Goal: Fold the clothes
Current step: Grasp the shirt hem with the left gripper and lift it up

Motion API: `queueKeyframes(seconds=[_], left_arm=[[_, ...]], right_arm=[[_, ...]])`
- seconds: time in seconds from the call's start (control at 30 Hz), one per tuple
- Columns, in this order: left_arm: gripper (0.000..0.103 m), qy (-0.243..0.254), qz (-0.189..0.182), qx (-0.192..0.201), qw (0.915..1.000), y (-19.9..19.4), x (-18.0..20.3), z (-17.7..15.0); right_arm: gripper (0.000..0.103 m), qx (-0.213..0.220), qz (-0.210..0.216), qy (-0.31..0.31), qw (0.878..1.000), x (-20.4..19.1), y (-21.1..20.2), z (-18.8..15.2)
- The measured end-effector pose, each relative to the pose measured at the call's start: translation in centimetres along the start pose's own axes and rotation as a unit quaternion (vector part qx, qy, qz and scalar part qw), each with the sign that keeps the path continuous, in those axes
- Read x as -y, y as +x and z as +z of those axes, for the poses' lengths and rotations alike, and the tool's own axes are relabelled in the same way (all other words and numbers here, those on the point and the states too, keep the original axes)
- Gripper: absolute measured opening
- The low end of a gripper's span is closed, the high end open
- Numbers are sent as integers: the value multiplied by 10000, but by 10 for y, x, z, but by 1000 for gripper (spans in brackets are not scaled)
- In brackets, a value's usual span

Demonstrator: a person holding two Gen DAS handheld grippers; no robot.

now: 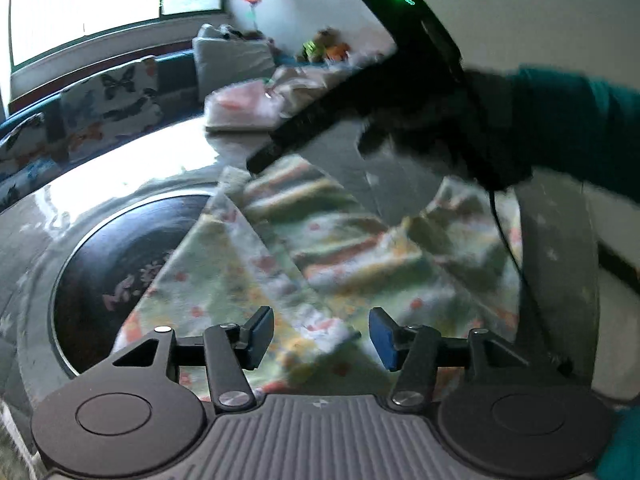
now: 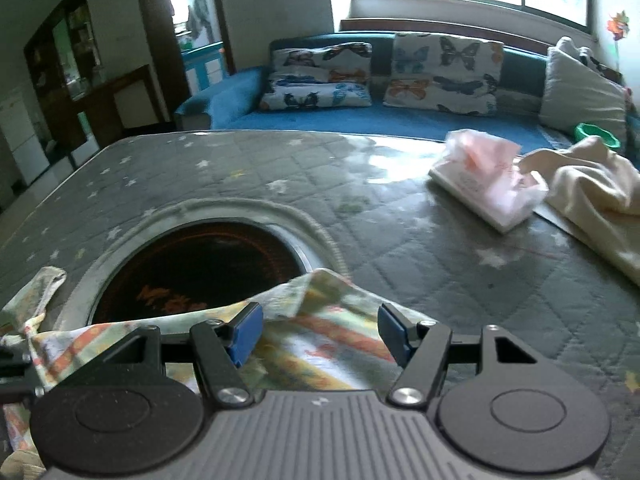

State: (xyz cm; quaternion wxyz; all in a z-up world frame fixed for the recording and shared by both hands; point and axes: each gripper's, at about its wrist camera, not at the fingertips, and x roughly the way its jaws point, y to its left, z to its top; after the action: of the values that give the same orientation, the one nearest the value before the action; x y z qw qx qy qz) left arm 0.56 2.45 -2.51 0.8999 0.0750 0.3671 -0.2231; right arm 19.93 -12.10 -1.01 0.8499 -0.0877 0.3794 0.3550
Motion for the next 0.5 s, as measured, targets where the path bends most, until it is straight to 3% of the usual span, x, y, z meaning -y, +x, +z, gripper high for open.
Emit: queueKeyframes(seconds=[0.17,0.2,0.3,0.4,0.5], left_arm=[[56,392,55,-263,9989,16,4,-5],[51,410,32,-277,9988,16,3,-4],[21,354,-68,-294,9989,17,-5,1],[11,295,65,-233,9993,14,-20,9],[9,214,412,-79,9989,8,-39,19]], right_arm=[[65,-21,-92,83,9999,14,-4,-7],[65,-26,-97,92,9999,16,-4,-8],[65,-40,-113,120,9999,19,-4,-10],[65,-30,-105,122,9999,19,-4,-11],[65,-18,-90,99,9999,18,-4,-11]])
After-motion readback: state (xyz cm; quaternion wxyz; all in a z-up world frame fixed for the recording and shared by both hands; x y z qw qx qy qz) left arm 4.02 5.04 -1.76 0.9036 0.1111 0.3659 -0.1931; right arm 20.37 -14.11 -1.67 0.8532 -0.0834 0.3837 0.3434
